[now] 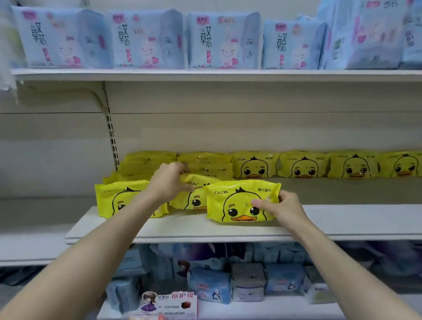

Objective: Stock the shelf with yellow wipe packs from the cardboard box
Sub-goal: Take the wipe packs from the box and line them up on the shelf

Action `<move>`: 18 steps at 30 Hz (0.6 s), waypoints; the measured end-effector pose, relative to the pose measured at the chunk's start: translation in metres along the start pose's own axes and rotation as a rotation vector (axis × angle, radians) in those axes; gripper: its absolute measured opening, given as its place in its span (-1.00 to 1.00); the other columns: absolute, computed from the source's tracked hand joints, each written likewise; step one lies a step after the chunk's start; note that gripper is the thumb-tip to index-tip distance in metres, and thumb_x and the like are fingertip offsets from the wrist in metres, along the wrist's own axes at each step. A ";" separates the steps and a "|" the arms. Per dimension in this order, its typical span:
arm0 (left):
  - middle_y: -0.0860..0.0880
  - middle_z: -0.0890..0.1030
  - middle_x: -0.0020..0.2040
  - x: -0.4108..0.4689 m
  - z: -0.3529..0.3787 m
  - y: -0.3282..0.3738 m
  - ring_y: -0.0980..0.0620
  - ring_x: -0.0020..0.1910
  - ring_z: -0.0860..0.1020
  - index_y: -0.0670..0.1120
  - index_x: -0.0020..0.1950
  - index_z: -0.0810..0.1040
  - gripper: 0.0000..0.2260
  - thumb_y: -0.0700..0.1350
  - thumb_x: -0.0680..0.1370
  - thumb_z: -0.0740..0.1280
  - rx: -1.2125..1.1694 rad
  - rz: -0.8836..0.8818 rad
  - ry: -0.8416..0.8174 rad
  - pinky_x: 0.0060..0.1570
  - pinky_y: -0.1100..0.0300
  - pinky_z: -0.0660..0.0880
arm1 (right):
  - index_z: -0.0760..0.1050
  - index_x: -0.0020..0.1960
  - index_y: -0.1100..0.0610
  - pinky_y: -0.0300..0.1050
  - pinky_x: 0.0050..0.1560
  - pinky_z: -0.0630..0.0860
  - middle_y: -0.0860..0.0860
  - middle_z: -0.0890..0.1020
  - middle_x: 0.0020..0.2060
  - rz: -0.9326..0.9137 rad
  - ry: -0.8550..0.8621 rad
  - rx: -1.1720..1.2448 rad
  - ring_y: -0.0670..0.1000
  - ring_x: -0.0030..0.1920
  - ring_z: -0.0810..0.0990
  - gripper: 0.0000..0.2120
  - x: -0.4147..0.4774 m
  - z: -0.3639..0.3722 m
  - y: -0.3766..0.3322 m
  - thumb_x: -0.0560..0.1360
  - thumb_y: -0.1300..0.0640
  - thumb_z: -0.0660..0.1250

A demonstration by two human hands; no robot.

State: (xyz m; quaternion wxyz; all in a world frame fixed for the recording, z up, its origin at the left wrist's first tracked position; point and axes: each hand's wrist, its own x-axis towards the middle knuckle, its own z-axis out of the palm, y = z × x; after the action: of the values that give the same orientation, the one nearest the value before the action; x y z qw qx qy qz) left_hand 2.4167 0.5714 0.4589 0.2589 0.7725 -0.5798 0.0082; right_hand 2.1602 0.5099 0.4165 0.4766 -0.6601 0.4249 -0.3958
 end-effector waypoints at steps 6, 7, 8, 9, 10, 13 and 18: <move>-0.04 0.57 0.18 0.008 0.003 -0.006 -0.10 0.29 0.38 0.03 0.26 0.50 -0.52 0.19 0.41 0.41 0.336 0.066 0.041 0.25 0.02 0.25 | 0.44 -0.25 0.14 -0.18 -0.22 0.38 -0.01 0.52 -0.30 0.009 0.004 -0.010 -0.05 -0.25 0.47 -0.76 0.007 0.008 0.005 0.36 0.11 0.50; -0.05 0.55 0.20 0.009 0.006 -0.008 -0.11 0.33 0.32 0.04 0.26 0.50 -0.53 0.19 0.41 0.40 0.369 0.072 0.040 0.27 0.01 0.20 | 0.44 -0.24 0.14 -0.18 -0.21 0.38 -0.01 0.52 -0.29 0.012 0.007 -0.011 -0.05 -0.25 0.47 -0.76 0.008 0.009 0.006 0.36 0.11 0.50; -0.05 0.52 0.22 0.009 0.007 -0.008 -0.12 0.35 0.28 0.04 0.26 0.50 -0.53 0.19 0.42 0.39 0.394 0.076 0.039 0.28 0.00 0.18 | 0.44 -0.24 0.14 -0.18 -0.21 0.39 -0.01 0.52 -0.29 0.013 0.011 -0.011 -0.05 -0.25 0.47 -0.76 0.009 0.010 0.006 0.36 0.11 0.51; -0.05 0.49 0.25 0.009 0.009 -0.009 -0.12 0.36 0.25 0.05 0.28 0.50 -0.53 0.20 0.42 0.38 0.413 0.080 0.038 0.29 0.00 0.16 | 0.44 -0.24 0.14 -0.18 -0.21 0.39 -0.01 0.53 -0.29 0.012 0.013 -0.008 -0.05 -0.25 0.48 -0.76 0.009 0.010 0.007 0.36 0.11 0.51; -0.05 0.47 0.26 0.009 0.009 -0.009 -0.12 0.36 0.24 0.06 0.29 0.49 -0.53 0.20 0.43 0.37 0.423 0.083 0.042 0.29 0.01 0.16 | 0.44 -0.24 0.14 -0.18 -0.22 0.39 -0.01 0.52 -0.30 0.010 0.016 -0.006 -0.05 -0.26 0.47 -0.76 0.009 0.011 0.008 0.36 0.11 0.51; -0.04 0.43 0.30 0.007 0.006 -0.013 -0.11 0.37 0.23 0.09 0.30 0.47 -0.52 0.18 0.42 0.40 0.367 0.085 0.042 0.31 0.01 0.15 | 0.44 -0.25 0.15 -0.16 -0.20 0.40 0.00 0.52 -0.31 -0.004 0.011 -0.014 -0.03 -0.27 0.48 -0.74 0.010 0.018 0.009 0.34 0.09 0.52; -0.03 0.34 0.38 -0.005 -0.016 -0.022 -0.12 0.42 0.16 0.13 0.40 0.33 -0.35 0.04 0.35 0.49 0.201 0.096 -0.088 0.34 -0.05 0.09 | 0.42 -0.26 0.13 -0.13 -0.16 0.42 0.09 0.52 -0.19 -0.041 -0.006 -0.062 0.03 -0.18 0.49 -0.68 0.018 0.039 0.008 0.31 0.03 0.55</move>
State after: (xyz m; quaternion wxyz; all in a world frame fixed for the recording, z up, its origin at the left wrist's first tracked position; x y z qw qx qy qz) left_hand 2.4391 0.5872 0.4628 0.1534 0.7656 -0.6232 0.0447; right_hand 2.2005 0.5028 0.4022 0.4489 -0.6844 0.4218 -0.3901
